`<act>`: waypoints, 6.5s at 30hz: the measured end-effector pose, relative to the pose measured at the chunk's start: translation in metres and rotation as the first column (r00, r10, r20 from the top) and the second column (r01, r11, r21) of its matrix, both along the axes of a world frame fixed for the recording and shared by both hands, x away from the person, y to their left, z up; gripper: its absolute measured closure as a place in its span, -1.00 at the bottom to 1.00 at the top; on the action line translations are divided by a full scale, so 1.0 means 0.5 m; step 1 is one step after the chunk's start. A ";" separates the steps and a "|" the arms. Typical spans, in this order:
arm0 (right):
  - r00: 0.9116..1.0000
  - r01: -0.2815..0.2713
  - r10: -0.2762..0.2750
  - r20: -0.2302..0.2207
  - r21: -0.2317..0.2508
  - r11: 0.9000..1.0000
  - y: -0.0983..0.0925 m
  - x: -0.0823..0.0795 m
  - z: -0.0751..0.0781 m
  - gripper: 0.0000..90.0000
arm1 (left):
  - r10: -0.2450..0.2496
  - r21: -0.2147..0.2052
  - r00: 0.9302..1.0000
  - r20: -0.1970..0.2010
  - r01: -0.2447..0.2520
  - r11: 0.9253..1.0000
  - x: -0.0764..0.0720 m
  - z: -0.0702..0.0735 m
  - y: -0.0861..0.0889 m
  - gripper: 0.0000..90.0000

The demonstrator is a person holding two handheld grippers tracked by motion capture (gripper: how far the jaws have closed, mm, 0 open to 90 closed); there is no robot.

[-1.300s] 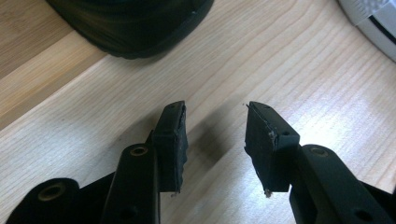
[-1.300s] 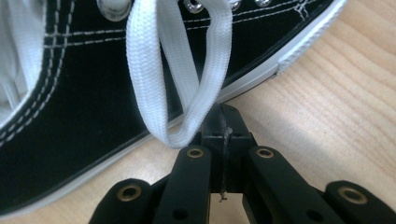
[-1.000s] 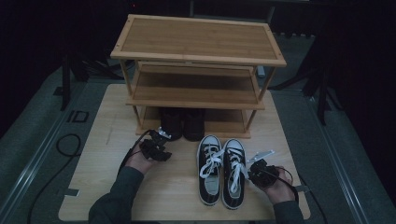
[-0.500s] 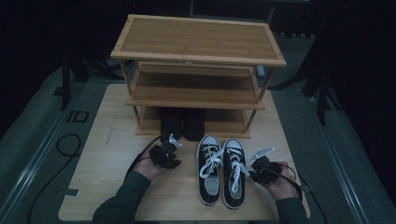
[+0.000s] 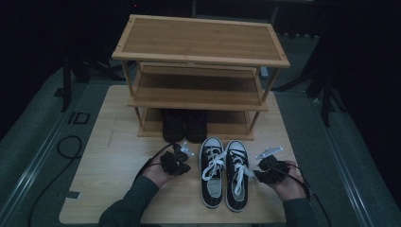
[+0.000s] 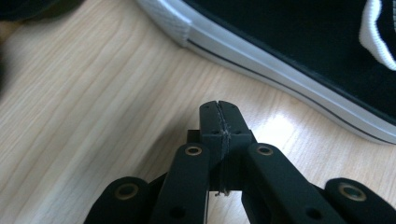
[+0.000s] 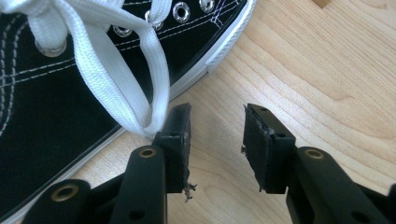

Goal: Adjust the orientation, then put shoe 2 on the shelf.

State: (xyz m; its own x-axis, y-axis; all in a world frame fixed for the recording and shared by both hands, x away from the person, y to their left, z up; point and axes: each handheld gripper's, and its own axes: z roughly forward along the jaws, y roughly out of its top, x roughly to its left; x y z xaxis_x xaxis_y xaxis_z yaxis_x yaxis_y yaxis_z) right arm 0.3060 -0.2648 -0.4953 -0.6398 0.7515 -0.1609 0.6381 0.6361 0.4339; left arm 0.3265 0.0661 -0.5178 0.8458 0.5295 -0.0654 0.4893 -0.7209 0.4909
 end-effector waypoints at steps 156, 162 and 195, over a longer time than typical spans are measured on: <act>0.984 -0.166 0.168 -0.061 0.036 0.985 0.040 -0.033 0.115 0.29 | 0.071 0.005 0.992 0.102 -0.072 0.997 0.021 0.013 0.028 0.59; 0.981 -0.166 0.169 -0.093 0.035 0.985 0.046 -0.035 0.100 0.23 | 0.071 0.001 0.992 0.102 -0.072 0.997 0.020 0.012 0.027 0.58; 0.977 -0.055 0.051 -0.208 -0.015 0.998 0.115 0.004 0.035 0.16 | 0.053 0.006 0.995 0.089 -0.054 0.999 0.018 0.003 0.017 0.56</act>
